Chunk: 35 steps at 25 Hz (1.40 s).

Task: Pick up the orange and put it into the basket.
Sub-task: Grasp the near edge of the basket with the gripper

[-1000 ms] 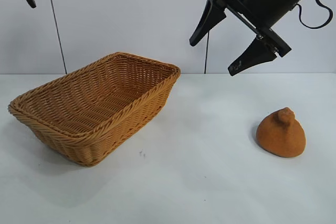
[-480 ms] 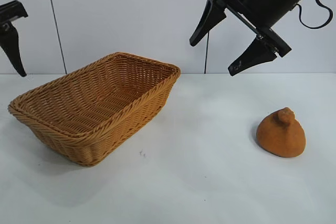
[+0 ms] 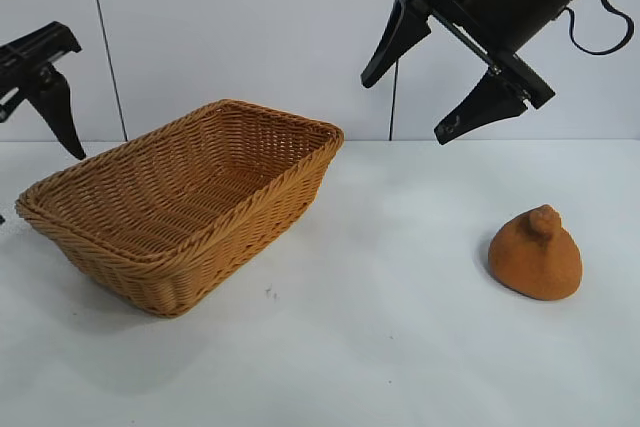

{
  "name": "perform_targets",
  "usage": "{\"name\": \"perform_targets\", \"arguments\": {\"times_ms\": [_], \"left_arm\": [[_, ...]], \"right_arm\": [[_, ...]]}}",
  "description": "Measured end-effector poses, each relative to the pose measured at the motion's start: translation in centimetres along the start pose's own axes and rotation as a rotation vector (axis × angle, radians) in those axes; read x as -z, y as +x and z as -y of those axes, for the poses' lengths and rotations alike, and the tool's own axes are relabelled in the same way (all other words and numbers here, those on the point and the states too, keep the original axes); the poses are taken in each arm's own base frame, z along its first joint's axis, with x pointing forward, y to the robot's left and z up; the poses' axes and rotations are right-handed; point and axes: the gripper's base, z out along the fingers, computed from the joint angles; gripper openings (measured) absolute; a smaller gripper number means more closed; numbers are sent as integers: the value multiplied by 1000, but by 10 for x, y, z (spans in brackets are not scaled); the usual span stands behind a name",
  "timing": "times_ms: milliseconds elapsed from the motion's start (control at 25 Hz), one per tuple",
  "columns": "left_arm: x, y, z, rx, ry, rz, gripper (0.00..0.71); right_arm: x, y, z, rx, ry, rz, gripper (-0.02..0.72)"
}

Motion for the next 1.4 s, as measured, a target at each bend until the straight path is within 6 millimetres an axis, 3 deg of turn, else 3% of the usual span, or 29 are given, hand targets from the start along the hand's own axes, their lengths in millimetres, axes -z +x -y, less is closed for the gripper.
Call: {"name": "perform_targets", "arguments": {"times_ms": [200,400,560,720,840,920,1120,1400], "left_arm": [[-28,-4,-2,22,-29,-3,519],[-69,-12,-3,62,-4,39,519],[-83,-13,-5,93,1,43,512],[-86,-12,-7,98,-13,34,415],[-86,-11,-8,100,-23,25,252],[-86,-9,-10,110,-49,3,97],[-83,-9,-7,101,-79,-30,89],[-53,-45,26,-98,-41,-32,88]], "right_arm": [[0,0,0,0,0,0,610],[0,0,0,0,0,0,610],[0,0,0,0,0,-1,610],[0,0,0,0,0,-1,610],[0,0,0,0,0,-1,610],[0,0,0,0,0,-1,610],[0,0,0,0,0,-2,610],[0,1,0,0,-1,-6,610]]}}
